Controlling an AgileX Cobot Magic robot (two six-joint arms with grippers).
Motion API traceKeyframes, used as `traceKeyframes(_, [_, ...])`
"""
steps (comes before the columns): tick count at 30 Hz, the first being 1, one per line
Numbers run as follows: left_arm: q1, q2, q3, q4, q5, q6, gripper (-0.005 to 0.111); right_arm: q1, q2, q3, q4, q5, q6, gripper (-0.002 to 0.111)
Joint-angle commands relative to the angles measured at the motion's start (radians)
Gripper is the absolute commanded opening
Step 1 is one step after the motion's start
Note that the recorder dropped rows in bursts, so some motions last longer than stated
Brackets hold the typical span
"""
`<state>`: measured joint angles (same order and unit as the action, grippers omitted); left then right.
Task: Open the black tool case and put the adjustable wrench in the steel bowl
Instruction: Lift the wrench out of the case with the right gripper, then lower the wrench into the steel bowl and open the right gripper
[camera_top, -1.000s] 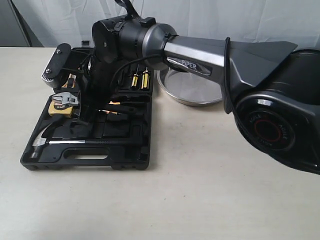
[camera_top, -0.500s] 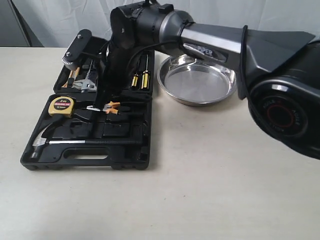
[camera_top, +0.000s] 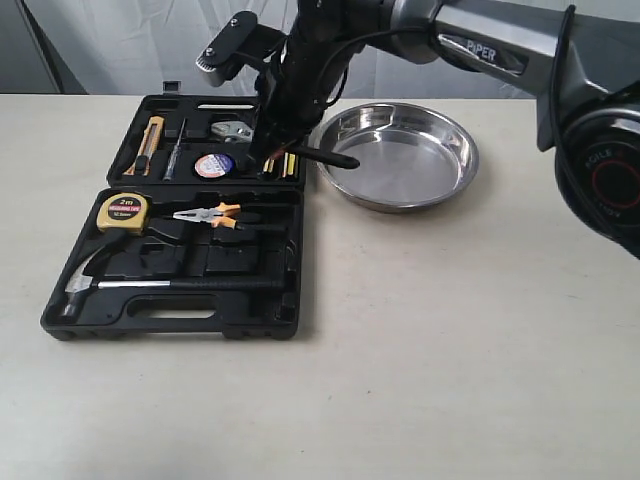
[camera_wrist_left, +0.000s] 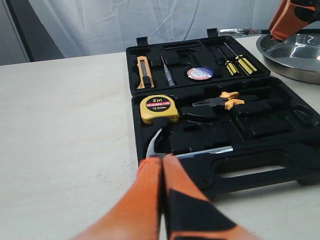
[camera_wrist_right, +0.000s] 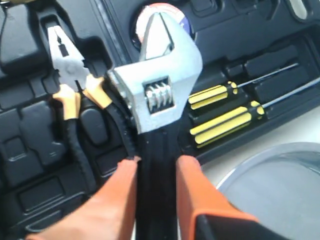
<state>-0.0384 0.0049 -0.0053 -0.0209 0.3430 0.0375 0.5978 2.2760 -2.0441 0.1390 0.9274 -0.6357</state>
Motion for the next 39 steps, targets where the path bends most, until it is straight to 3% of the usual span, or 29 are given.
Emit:
traceKeyframes(1, [-0.004, -0.005, 0.005, 0.000, -0.010, -0.002, 0.000, -0.052, -0.020, -0.003, 0.002, 0.019, 0.004, -0.001])
traceKeyframes(23, [-0.004, -0.005, 0.005, 0.000, -0.010, -0.002, 0.000, -0.282, -0.016, -0.003, 0.005, -0.020, 0.012, -0.001])
traceKeyframes(27, [-0.004, -0.005, 0.005, 0.000, -0.010, -0.002, 0.000, -0.295, 0.002, -0.003, 0.005, -0.104, 0.026, -0.001])
traceKeyframes(34, [-0.004, -0.005, 0.005, 0.000, -0.010, -0.002, 0.000, -0.303, 0.000, -0.003, 0.018, -0.037, 0.065, -0.001])
traceKeyframes(39, [-0.004, -0.005, 0.005, 0.000, -0.010, -0.002, 0.000, -0.346, -0.022, 0.013, 0.198, 0.023, 0.059, -0.001])
